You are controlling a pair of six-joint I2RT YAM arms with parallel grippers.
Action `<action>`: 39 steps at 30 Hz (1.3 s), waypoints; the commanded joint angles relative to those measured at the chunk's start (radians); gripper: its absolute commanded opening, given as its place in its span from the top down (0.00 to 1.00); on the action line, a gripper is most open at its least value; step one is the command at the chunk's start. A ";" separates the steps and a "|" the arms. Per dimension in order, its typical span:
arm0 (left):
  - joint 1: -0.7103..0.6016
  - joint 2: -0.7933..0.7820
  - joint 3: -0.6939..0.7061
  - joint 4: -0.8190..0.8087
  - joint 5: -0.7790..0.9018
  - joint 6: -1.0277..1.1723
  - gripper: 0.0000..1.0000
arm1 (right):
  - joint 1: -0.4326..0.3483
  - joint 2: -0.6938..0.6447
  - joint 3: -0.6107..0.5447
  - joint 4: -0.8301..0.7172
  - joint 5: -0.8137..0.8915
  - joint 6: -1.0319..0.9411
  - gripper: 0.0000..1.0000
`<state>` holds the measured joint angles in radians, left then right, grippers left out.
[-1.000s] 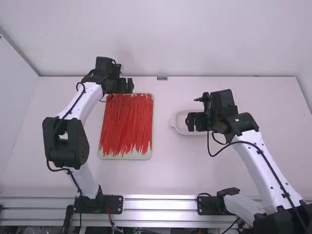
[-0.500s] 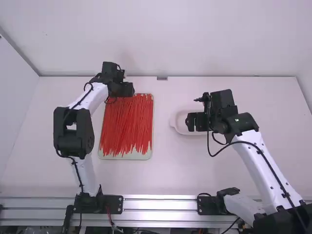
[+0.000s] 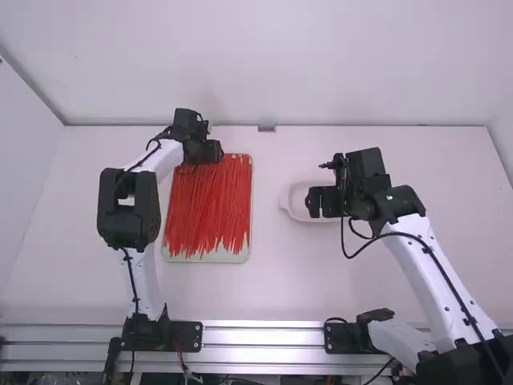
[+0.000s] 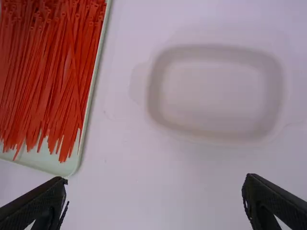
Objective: Fasten the cable tie
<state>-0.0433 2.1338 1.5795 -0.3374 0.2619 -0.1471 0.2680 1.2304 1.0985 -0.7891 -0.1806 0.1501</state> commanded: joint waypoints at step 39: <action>-0.022 0.077 0.005 0.007 0.011 -0.021 0.57 | -0.039 0.000 0.011 -0.003 -0.002 -0.001 0.02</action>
<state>-0.0593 2.1895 1.5795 -0.3271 0.2661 -0.1650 0.2317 1.2301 1.0985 -0.7887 -0.1802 0.1497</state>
